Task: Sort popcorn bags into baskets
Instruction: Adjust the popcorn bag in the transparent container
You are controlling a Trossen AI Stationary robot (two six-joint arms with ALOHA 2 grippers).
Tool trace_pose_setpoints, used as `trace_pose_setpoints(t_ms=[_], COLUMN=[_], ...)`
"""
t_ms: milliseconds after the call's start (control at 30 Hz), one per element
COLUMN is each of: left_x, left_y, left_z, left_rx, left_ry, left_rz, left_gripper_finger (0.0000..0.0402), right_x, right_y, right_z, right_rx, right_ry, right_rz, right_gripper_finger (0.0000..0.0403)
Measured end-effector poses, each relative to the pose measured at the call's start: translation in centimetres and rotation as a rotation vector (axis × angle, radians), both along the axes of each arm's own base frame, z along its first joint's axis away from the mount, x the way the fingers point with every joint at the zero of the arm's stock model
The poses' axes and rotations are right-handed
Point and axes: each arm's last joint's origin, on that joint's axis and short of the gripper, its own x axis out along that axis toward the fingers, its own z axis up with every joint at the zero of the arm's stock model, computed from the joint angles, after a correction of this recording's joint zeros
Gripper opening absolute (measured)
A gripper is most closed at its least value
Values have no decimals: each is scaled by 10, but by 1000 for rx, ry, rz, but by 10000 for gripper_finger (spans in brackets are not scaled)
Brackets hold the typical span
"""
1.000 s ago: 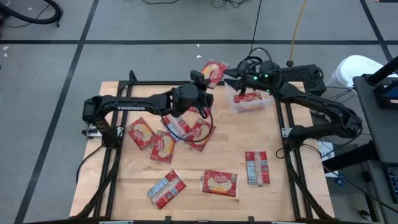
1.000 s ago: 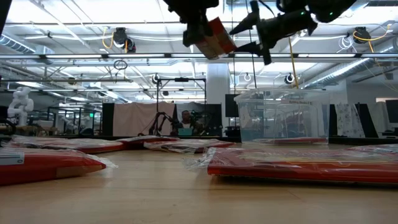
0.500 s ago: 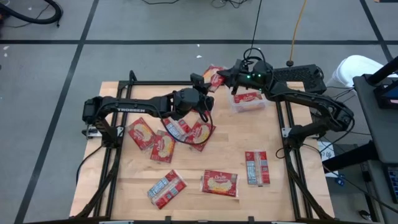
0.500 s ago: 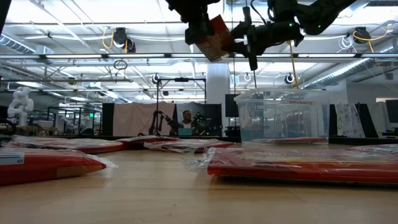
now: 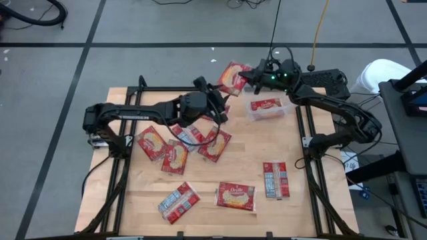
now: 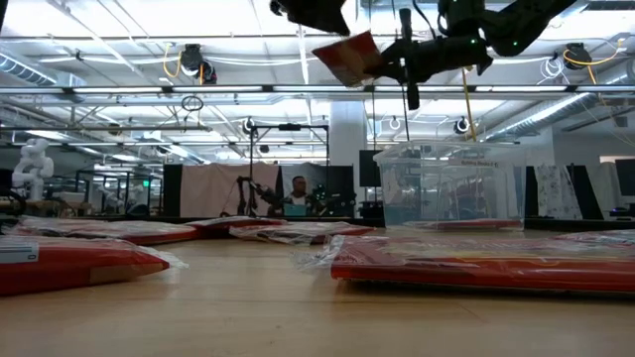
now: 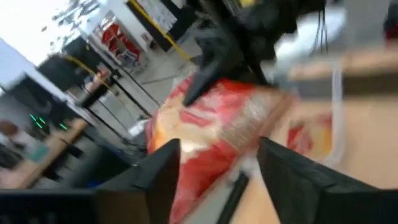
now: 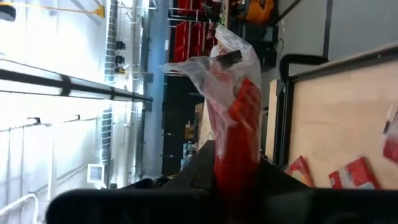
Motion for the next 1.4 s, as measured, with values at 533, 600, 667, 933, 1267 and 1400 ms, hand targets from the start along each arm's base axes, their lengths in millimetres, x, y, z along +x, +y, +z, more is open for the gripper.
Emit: trace_pose_setpoints(t_ms=[533, 600, 667, 933, 1267, 1400], left_x=[-76, -80, -87, -100, -104, -105], left_y=[42, 50, 56, 72, 82, 84], left_z=[46, 47, 51, 66, 69, 78], left_rx=[-861, -874, -869, -837, -896, -985], left_ry=[-386, -402, -427, -563, -623, -698], left_rz=[-186, -176, -157, -143, -156, -282], left_gripper_finger=[177, 162, 149, 129, 129, 129], right_x=[-42, -44, -45, -47, -43, -35], right_y=[-7, -4, 0, 7, -13, -24], right_z=[22, 25, 28, 81, 144, 142], right_rx=[-135, -145, -156, -302, -608, -666], right_ry=[-34, -39, -45, -72, -10, -19], right_rz=[205, 253, 298, 442, 470, 563], right_gripper_finger=[17, 17, 17, 17, 17, 17])
